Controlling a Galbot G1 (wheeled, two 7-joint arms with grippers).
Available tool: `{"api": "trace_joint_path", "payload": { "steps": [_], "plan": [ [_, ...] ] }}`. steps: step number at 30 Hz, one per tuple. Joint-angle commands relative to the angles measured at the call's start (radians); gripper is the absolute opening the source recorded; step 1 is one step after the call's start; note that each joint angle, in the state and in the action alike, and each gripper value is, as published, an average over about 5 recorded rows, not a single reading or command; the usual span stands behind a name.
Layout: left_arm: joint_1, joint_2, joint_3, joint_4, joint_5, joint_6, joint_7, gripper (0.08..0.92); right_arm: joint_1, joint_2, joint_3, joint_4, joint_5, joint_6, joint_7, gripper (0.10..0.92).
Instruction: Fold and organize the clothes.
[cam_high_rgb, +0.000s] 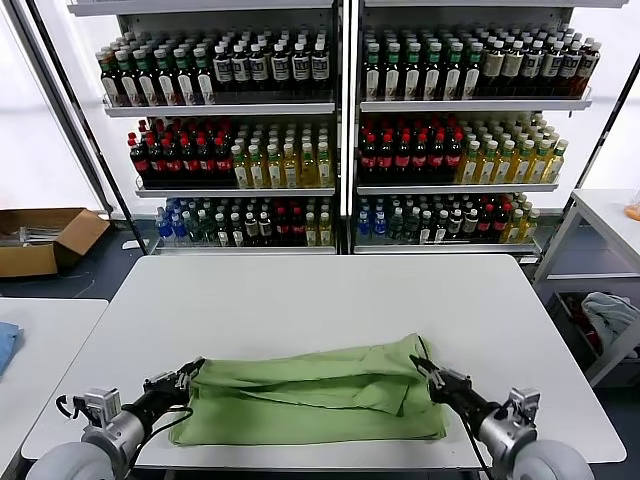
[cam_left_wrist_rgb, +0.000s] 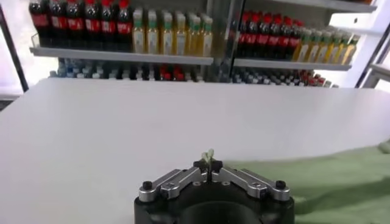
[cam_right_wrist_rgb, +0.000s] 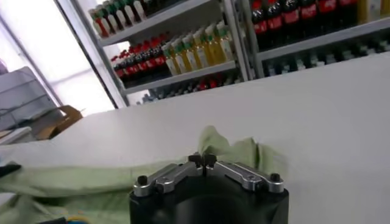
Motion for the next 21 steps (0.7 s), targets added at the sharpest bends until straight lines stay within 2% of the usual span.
{"api": "trace_joint_path", "payload": {
  "steps": [1, 7, 12, 17, 21],
  "plan": [
    [0.094, -0.022, -0.068, -0.046, 0.029, 0.021, 0.002, 0.212, -0.124, -0.009, 0.143, 0.035, -0.042, 0.106, -0.027, 0.199],
    [0.129, -0.05, -0.109, -0.112, 0.028, -0.013, -0.092, 0.385, -0.089, 0.019, 0.224, -0.005, 0.026, 0.245, -0.04, 0.373],
    [0.16, -0.131, -0.049, -0.126, 0.059, -0.074, -0.15, 0.524, -0.11, 0.047, 0.237, -0.026, 0.022, 0.286, -0.056, 0.511],
    [0.154, -0.23, 0.061, -0.078, 0.15, -0.112, -0.203, 0.671, -0.132, 0.063, 0.225, -0.025, 0.004, 0.298, -0.065, 0.658],
    [0.114, -0.276, 0.116, -0.022, 0.209, -0.125, -0.252, 0.776, -0.132, 0.063, 0.222, -0.019, 0.009, 0.296, -0.065, 0.766]
  ]
}}
